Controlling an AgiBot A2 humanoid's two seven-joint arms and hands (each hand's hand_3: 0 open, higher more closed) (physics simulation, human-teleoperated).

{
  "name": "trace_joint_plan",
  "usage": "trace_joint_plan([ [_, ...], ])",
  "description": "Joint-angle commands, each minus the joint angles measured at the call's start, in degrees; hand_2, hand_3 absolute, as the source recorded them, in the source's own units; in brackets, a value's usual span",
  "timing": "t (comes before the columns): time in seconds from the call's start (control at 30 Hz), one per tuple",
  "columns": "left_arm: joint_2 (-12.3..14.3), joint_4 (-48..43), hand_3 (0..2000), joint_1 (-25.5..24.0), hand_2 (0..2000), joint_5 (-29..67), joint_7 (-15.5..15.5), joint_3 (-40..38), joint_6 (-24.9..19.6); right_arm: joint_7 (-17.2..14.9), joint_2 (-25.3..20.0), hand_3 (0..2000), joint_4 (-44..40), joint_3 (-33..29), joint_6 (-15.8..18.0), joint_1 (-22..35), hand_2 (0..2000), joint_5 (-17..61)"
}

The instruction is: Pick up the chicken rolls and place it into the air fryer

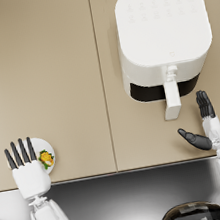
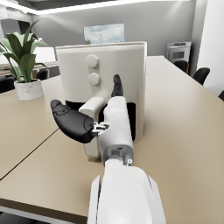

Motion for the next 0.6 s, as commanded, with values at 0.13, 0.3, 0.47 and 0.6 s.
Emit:
trace_joint_plan([
  [0.13, -1.3, 2.9, 0, 1.5, 0, 9.7, 0.0, 0.7, -0.1, 0.0, -0.7, 0, -0.4, -0.5, 0.0, 0.6, 0, 0.0],
  [0.3, -1.1, 6.3, 0, 1.4, 0, 13.5, 0.1, 3.1, -0.1, 0.0, -1.2, 0, -0.4, -1.1, 0.0, 0.5, 0, 0.0],
  [0.47, -1.5, 11.6, 0, 2.6, 0, 14.3, 0.0, 5.7, -0.1, 0.0, -2.0, 0, -1.3, -1.1, 0.0, 1.0, 0, 0.0],
  [0.6, -1.4, 16.3, 0, 3.0, 0, 14.4, 0.2, 7.1, 0.5, 0.0, -2.5, 0, -1.5, -1.3, 0.0, 1.2, 0, 0.0],
])
